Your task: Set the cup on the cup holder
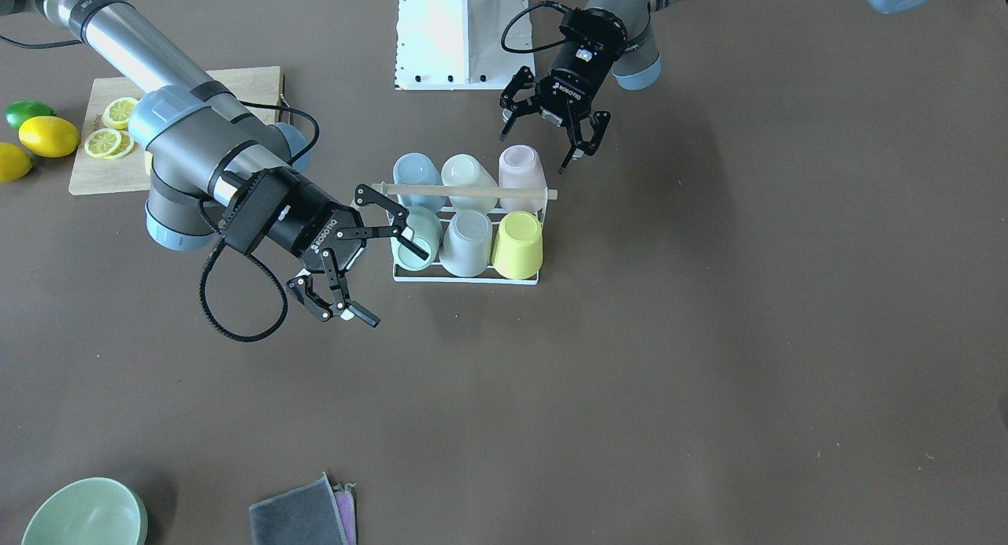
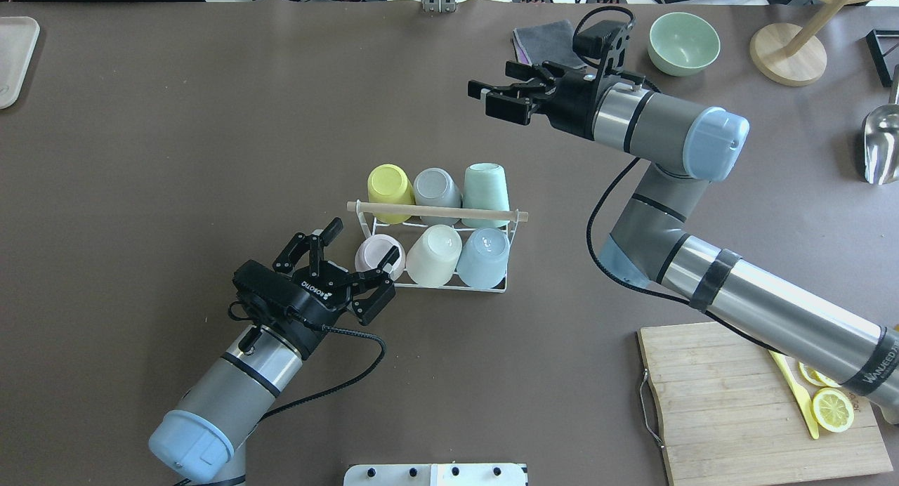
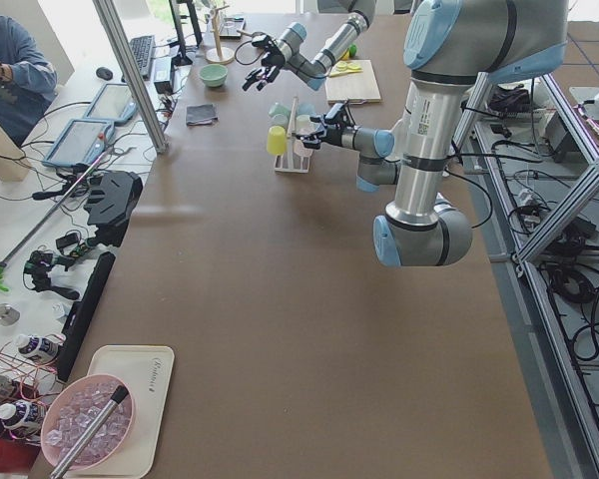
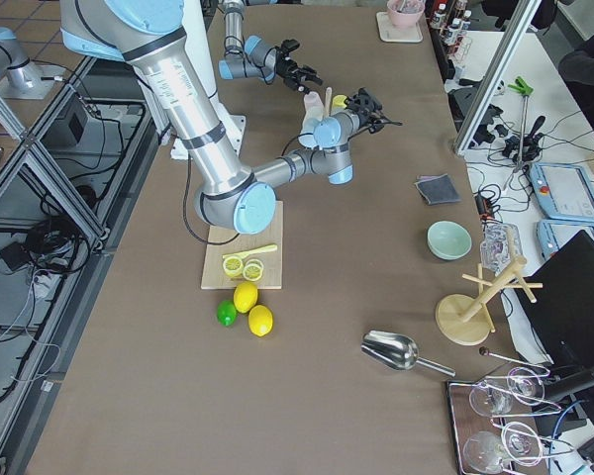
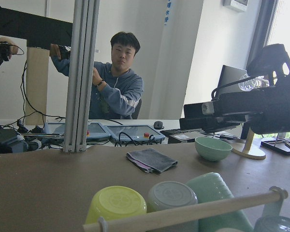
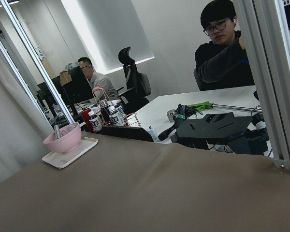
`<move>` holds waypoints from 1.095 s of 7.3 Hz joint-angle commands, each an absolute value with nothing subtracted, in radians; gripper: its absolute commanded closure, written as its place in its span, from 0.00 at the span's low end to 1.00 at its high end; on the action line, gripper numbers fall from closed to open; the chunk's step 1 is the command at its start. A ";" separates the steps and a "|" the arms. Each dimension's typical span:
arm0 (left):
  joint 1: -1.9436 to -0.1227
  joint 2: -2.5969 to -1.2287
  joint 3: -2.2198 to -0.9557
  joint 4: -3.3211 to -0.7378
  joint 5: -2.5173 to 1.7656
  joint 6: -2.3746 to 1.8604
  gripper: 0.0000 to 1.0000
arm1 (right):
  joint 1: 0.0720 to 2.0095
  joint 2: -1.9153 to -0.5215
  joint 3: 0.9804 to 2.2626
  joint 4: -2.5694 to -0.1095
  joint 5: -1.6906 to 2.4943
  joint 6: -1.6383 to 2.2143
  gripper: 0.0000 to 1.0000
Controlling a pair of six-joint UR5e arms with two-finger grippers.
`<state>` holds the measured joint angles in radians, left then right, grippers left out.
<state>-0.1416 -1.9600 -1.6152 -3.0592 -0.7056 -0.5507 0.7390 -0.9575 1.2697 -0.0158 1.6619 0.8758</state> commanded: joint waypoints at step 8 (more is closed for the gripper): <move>-0.561 -1.741 -1.848 -2.578 -1.277 -0.584 0.01 | 0.928 -1.138 1.747 -1.206 1.833 0.788 0.00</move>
